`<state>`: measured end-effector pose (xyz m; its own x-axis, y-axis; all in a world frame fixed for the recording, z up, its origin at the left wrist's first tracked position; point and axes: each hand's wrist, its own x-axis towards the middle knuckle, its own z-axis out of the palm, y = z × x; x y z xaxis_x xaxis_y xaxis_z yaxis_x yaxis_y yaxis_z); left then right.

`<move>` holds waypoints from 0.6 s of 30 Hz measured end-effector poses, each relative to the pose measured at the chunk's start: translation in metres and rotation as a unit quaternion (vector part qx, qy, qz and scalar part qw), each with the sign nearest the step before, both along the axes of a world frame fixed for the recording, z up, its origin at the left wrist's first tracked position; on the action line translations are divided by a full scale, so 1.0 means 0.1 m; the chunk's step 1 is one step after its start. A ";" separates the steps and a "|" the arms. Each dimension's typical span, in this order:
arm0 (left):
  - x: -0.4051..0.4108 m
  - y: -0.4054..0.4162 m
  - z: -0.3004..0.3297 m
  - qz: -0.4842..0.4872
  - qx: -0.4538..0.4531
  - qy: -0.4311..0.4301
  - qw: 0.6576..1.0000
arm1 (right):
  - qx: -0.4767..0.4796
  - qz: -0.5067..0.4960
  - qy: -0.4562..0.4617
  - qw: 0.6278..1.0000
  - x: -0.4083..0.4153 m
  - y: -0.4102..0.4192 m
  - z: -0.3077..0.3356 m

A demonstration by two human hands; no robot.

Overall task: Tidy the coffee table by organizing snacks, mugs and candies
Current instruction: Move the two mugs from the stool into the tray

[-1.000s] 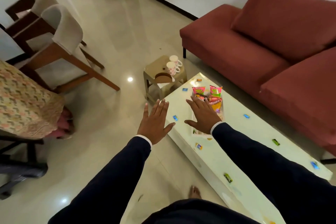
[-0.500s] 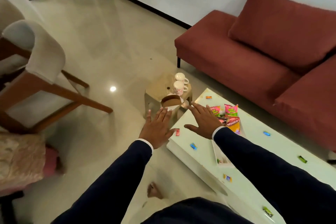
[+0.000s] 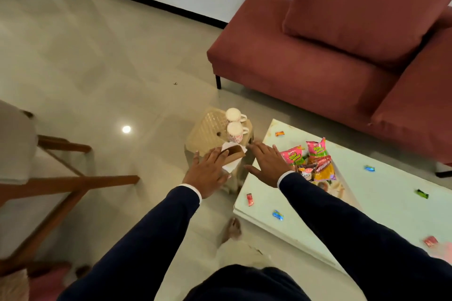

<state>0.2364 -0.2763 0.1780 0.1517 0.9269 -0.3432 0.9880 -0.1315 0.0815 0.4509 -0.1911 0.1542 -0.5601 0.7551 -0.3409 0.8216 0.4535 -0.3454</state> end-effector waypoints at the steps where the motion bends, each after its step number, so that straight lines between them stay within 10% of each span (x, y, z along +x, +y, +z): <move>1: -0.06 0.11 -0.04 -0.008 -0.003 -0.001 1.000 | -0.005 -0.008 0.001 1.000 -0.06 0.11 -0.05; 18: -0.61 2.23 -1.43 0.118 -0.122 -0.236 0.957 | -0.091 -0.174 0.016 0.980 -0.75 1.98 -1.11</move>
